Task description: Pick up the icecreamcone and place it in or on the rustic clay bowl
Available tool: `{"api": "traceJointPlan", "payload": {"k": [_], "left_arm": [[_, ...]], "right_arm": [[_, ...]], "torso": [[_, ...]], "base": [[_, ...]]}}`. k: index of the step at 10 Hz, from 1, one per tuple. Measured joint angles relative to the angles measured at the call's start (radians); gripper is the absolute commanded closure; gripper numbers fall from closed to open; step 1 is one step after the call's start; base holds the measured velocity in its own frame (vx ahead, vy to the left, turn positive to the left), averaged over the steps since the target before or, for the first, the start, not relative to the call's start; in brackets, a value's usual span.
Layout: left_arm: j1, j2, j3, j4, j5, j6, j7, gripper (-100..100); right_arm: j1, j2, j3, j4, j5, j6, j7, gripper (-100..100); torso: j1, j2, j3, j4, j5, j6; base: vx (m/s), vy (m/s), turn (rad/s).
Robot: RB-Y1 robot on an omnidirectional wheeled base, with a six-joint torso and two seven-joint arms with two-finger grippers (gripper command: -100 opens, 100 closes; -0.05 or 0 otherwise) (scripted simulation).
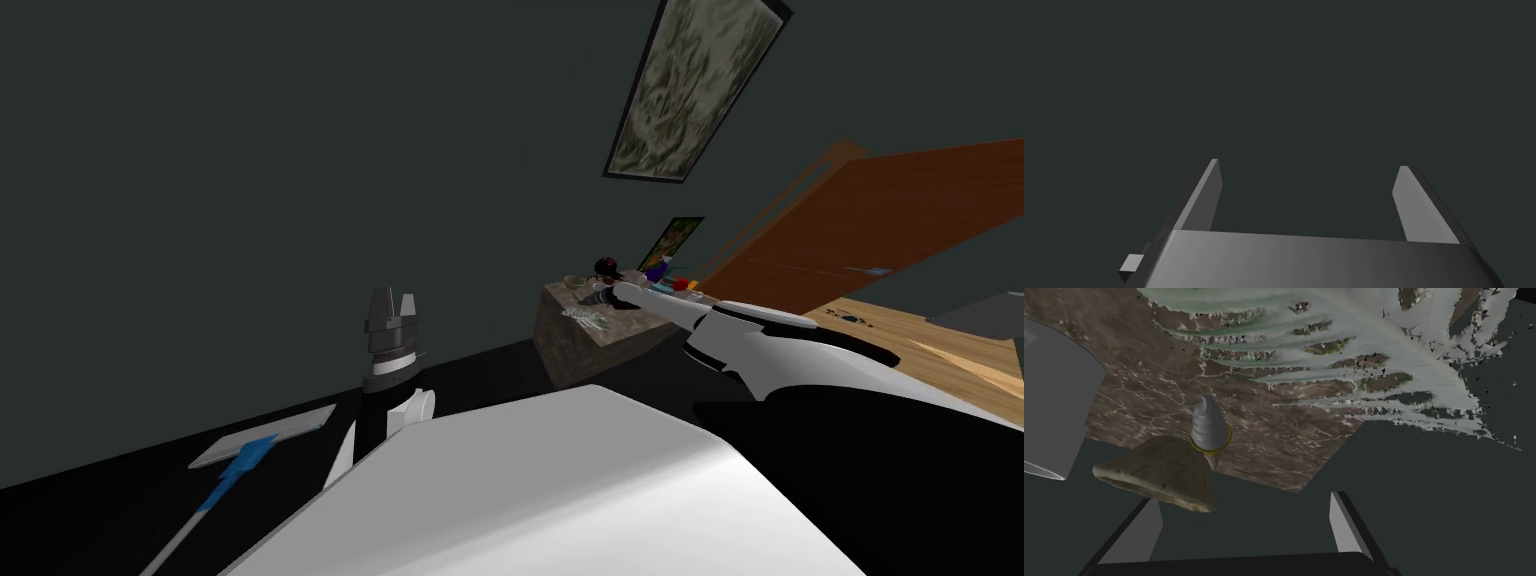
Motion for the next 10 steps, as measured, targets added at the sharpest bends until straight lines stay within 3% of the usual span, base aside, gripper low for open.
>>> {"api": "traceJointPlan", "payload": {"k": [5, 7, 10], "left_arm": [[0.0, 0.0, 0.0, 0.0, 0.0, 0.0, 0.0, 0], [0.001, 0.0, 0.0, 0.0, 0.0, 0.0, 0.0, 0], [0.001, 0.0, 0.0, 0.0, 0.0, 0.0, 0.0, 0]], "right_arm": [[-0.037, -0.061, 0.012, -0.048, 0.049, -0.081, -0.054, -100], [-0.049, -0.072, 0.02, -0.054, 0.063, -0.117, -0.053, -100], [-0.039, -0.078, 0.064, -0.081, 0.081, -0.14, -0.06, -100]], "torso": [[-0.002, -0.005, -0.003, -0.001, -0.001, 0.0], [-0.005, -0.016, -0.009, -0.004, -0.001, 0.0], [-0.005, -0.024, -0.014, -0.006, -0.002, -0.001]], "base": [[-0.058, 0.002, 0.021], [0.182, -0.086, 0.008], [0.222, -0.048, -0.001]]}}
